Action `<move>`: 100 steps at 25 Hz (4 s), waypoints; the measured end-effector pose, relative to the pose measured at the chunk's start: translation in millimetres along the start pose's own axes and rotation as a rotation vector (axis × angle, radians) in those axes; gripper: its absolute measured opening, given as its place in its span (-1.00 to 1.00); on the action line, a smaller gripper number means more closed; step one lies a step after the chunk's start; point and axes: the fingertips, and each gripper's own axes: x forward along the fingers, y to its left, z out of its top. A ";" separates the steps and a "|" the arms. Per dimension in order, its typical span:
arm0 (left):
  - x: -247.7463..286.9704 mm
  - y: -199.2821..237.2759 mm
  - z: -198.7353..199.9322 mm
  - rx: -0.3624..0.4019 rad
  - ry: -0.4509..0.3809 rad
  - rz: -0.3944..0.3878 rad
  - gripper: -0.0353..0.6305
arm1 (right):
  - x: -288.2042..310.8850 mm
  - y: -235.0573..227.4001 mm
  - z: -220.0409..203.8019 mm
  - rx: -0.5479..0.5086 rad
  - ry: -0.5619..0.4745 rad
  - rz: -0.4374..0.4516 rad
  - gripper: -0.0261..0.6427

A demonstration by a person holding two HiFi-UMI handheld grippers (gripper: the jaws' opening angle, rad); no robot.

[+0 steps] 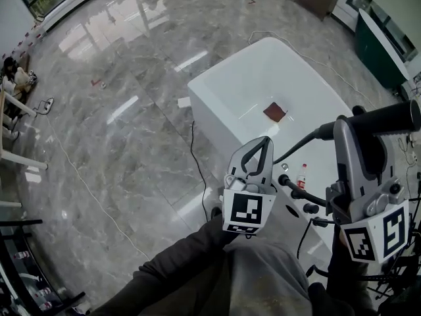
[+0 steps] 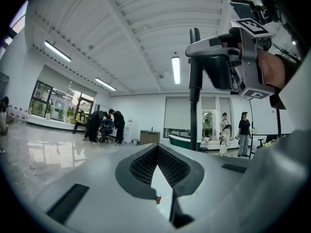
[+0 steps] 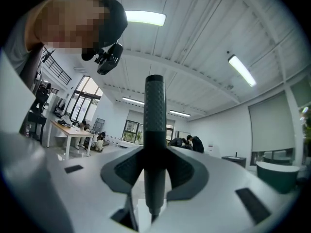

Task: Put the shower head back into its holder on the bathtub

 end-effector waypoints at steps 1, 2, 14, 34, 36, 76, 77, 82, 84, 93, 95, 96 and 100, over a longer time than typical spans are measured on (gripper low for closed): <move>1.3 -0.7 0.5 -0.002 0.003 -0.007 -0.88 | -0.2 -1.2 -2.0 0.009 0.007 -0.007 -0.50; 1.9 -1.3 0.7 -0.003 0.004 -0.013 -0.88 | -0.5 -2.0 -3.6 0.015 0.012 -0.014 -0.50; 9.7 -0.8 0.9 0.000 0.024 -0.035 -0.88 | -5.3 -9.0 -19.2 0.060 0.038 -0.049 -0.50; 68.6 -31.9 -16.7 0.052 0.076 -0.040 -0.88 | -1.8 -73.0 -41.9 0.116 -0.005 -0.019 -0.50; 78.4 -33.8 -17.1 0.057 0.082 -0.035 -0.88 | 1.4 -80.6 -46.1 0.128 -0.005 -0.002 -0.50; 117.7 -11.2 -46.2 0.000 0.163 -0.230 -0.88 | 23.7 -86.7 -125.8 0.200 0.154 -0.227 -0.50; 118.5 -12.5 -48.9 -0.002 0.169 -0.235 -0.88 | 21.5 -87.9 -129.2 0.205 0.154 -0.233 -0.50; 118.2 -14.4 -70.2 -0.017 0.213 -0.258 -0.88 | 11.9 -88.6 -148.0 0.219 0.158 -0.272 -0.50; 118.7 -12.9 -77.7 -0.023 0.224 -0.258 -0.88 | 9.1 -85.8 -156.5 0.227 0.157 -0.275 -0.50; 140.7 -13.9 -83.7 -0.041 0.201 -0.285 -0.88 | 4.6 -83.4 -199.8 0.253 0.180 -0.311 -0.50; 144.8 -13.8 -88.4 -0.051 0.203 -0.285 -0.88 | 4.2 -84.5 -207.9 0.262 0.182 -0.318 -0.50; 146.0 -14.3 -90.7 -0.055 0.205 -0.286 -0.88 | 3.6 -84.6 -211.4 0.267 0.182 -0.320 -0.50; 147.1 -18.4 -105.2 -0.062 0.218 -0.305 -0.88 | -0.6 -79.6 -227.4 0.273 0.184 -0.317 -0.50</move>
